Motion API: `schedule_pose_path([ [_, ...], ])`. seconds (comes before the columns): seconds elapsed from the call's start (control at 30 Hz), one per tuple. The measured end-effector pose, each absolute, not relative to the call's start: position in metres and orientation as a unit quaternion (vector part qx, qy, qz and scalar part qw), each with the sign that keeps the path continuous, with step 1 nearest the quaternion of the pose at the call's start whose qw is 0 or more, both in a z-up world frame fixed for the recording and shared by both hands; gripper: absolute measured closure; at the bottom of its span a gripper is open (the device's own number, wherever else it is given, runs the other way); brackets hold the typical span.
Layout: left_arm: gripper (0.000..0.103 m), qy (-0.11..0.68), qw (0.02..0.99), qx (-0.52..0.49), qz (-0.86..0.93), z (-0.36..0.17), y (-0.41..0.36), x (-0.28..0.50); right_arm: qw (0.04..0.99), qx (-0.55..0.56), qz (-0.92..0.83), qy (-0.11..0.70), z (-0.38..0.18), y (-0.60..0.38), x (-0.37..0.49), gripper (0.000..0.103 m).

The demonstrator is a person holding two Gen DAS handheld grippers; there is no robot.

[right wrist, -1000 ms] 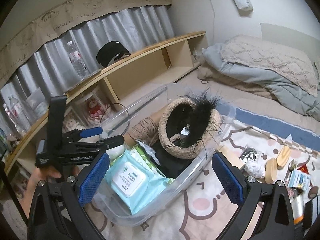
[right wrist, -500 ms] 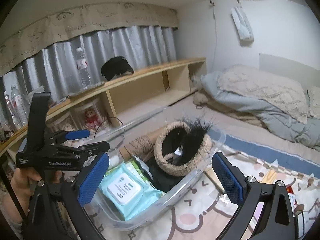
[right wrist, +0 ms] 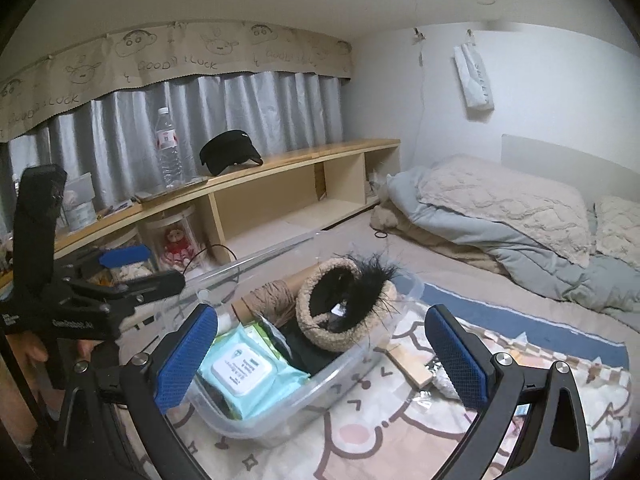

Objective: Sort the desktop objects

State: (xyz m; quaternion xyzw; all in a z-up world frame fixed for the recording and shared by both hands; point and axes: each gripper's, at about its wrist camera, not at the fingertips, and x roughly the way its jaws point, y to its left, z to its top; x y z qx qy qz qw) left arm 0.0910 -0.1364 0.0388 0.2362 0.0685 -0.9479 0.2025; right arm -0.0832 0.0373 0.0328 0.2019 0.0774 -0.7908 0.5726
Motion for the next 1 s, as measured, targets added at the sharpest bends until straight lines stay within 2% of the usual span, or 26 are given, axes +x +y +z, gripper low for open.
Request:
schedule_pose_path([
  [0.33,0.000,0.045,0.190,0.219,-0.956,0.036,-0.097,0.110,0.559,0.213,-0.798,0.072,0.021,0.083,-0.079,0.000],
  [1.0,0.000,0.050,0.163,0.243,-0.955,0.006,-0.064,0.126,0.548,0.173,-0.810,0.119,0.007,0.117,-0.051,0.000],
])
